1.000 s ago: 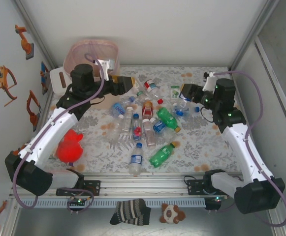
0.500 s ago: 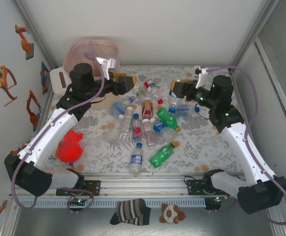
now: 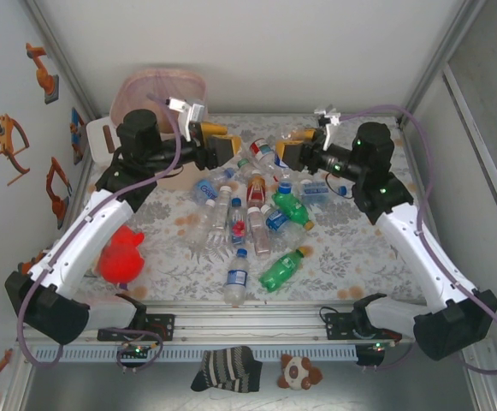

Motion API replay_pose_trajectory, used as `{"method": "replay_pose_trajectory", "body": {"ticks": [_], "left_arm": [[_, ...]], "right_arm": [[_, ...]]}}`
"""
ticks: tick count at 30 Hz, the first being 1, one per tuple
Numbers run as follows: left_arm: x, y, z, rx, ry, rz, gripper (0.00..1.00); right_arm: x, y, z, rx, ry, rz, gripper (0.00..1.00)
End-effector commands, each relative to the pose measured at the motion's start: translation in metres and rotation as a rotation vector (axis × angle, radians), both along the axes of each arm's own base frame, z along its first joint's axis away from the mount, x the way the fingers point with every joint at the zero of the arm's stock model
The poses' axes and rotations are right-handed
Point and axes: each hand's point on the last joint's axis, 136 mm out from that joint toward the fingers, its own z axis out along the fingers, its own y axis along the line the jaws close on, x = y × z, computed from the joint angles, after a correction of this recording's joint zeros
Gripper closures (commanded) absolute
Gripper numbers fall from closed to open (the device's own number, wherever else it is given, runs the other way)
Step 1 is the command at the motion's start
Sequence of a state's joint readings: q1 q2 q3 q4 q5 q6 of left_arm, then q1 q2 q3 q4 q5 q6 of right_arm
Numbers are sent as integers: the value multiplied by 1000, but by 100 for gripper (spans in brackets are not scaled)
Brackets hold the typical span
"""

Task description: Put the plastic bottles in the bin

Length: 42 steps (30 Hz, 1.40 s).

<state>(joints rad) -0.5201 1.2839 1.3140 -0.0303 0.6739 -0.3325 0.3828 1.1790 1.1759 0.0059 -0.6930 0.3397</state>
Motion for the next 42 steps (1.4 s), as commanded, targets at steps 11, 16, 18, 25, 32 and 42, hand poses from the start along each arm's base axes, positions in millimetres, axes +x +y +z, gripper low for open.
{"method": "replay_pose_trajectory", "body": {"ticks": [11, 16, 18, 25, 32, 42], "left_arm": [[-72, -25, 32, -74, -236, -331, 18], [-82, -50, 25, -75, -213, -442, 17], [-86, -58, 24, -77, -211, -480, 16], [-89, -72, 23, -85, -208, -547, 18], [-89, -76, 25, -103, -212, -570, 27], [-89, -76, 28, -103, -223, -577, 43]], "right_arm": [[-30, 21, 46, 37, -173, 154, 64], [-47, 29, 65, 72, -219, 205, 64], [-51, 32, 71, 79, -235, 206, 64], [-64, 40, 92, 117, -279, 232, 64], [-74, 40, 101, 131, -302, 239, 64], [-76, 37, 99, 118, -305, 217, 64]]}}
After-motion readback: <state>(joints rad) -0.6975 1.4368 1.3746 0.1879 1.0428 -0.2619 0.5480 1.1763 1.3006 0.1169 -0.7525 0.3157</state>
